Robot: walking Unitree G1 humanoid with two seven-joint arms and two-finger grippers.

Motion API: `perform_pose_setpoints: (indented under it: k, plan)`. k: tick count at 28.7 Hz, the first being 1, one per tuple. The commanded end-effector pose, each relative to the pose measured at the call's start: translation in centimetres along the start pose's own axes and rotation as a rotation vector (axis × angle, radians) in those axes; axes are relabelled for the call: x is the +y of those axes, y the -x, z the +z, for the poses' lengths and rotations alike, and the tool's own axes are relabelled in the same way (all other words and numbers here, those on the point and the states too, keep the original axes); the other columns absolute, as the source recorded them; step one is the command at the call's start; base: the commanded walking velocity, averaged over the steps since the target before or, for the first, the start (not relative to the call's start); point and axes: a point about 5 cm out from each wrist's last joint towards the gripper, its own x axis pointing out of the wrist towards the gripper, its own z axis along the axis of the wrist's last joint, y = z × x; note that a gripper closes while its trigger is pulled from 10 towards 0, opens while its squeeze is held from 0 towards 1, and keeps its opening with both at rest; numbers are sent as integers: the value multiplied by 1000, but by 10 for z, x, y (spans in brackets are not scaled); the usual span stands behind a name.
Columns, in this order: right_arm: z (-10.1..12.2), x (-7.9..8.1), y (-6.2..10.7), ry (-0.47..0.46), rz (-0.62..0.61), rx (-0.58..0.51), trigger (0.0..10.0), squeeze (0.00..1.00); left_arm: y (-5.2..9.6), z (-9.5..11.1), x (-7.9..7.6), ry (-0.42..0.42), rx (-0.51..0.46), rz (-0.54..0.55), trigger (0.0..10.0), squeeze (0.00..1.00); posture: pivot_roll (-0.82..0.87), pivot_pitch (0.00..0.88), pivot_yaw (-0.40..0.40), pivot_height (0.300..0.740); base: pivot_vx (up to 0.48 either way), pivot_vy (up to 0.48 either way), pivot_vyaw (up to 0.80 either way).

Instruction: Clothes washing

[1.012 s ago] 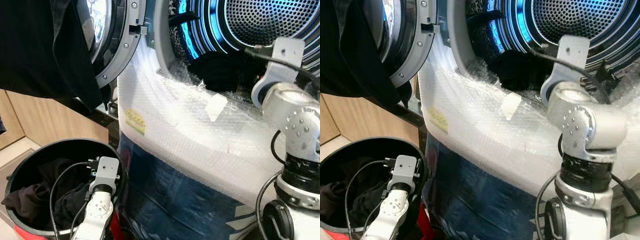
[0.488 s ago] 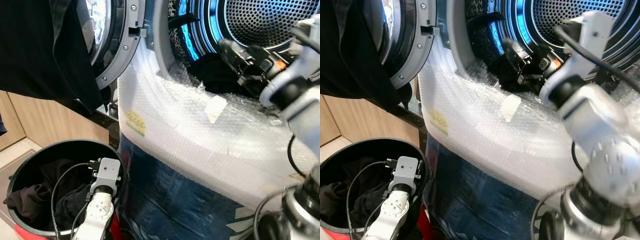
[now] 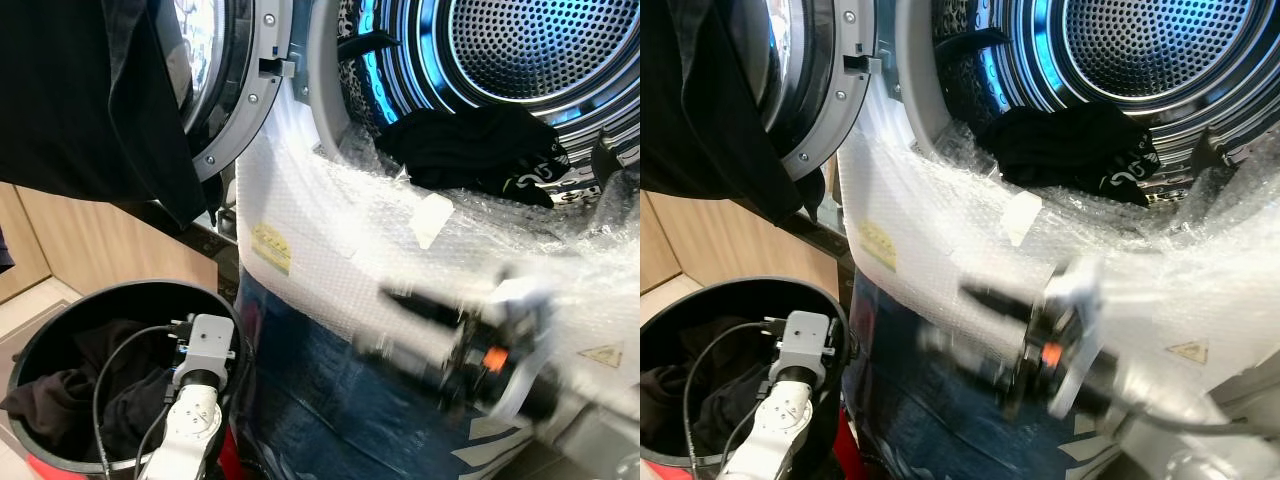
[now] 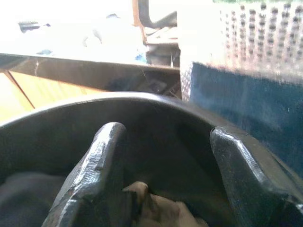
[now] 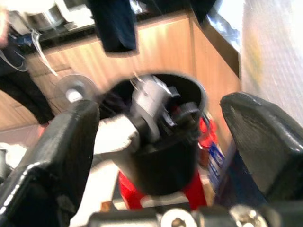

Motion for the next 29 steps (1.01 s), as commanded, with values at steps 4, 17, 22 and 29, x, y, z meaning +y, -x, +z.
perform_pose_setpoints:
  k: [4, 17, 22, 29]
  plan:
    - [-98, -40, 12, -76, -202, 280, 10000, 0, 6, 27, 12, 38, -135, 46, 10000, 0, 8, 0, -150, 740, 0, 0, 0]
    - [-254, -69, 38, -235, -751, 752, 10000, 1000, 25, 55, 48, 139, 50, -110, 10000, 0, 105, 0, -111, 740, 0, 0, 0]
    - [-264, -66, 37, -257, -857, 796, 10000, 1000, 16, 65, 68, 121, 94, -191, 10000, 0, 107, 3, -105, 740, 0, 0, 0]
    - [-260, -74, 34, -207, -986, 775, 10000, 0, 18, 75, 86, 30, 148, -298, 10000, 0, 106, 0, -93, 740, 0, 0, 0]
